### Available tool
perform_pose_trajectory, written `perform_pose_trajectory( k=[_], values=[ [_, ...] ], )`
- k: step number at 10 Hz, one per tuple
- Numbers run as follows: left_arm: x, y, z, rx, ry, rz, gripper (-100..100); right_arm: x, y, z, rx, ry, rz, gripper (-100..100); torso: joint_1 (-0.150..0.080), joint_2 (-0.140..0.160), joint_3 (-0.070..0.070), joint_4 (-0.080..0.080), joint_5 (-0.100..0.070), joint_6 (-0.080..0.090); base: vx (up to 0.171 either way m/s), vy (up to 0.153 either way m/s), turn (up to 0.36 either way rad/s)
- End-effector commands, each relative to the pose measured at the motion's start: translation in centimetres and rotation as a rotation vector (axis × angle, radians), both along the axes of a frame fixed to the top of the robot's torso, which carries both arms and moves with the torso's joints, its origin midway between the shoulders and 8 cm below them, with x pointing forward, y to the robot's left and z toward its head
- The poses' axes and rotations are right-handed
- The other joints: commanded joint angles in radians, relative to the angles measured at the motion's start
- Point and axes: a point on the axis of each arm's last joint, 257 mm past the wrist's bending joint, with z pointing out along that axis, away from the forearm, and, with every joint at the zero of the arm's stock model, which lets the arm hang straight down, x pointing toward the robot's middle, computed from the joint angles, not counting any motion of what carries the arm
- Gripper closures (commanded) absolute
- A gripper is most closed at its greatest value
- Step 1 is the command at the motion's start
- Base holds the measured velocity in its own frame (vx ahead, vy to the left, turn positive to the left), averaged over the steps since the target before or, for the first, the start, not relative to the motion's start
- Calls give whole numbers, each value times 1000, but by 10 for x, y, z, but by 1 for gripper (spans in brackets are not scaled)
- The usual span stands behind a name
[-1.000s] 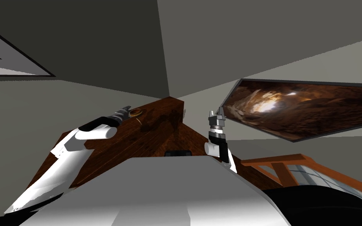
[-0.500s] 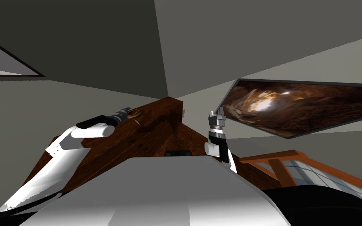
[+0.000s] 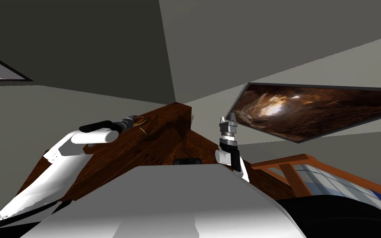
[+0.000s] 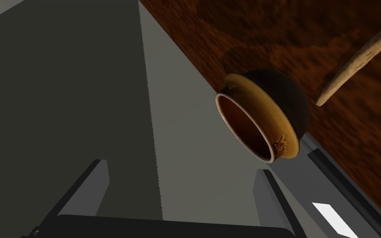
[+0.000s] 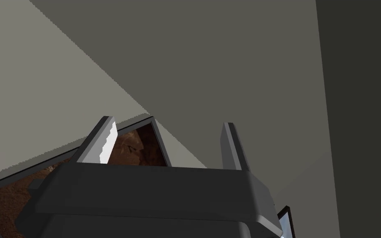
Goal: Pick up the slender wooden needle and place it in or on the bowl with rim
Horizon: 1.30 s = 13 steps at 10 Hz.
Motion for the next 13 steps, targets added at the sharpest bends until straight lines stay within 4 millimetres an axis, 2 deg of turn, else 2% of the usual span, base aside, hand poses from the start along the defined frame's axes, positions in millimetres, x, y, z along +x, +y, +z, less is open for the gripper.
perform_pose_trajectory(
  k=[1,13],
  values=[
    [-6,5,-10,-17,53,7,-100,0,0,0,0,0,0,0,0,0,0,0,0,0,26,25,-149],
    [-55,10,-76,-118,404,39,-100,0,0,0,0,0,0,0,0,0,0,0,0,0,25,39,-66]
  ],
)
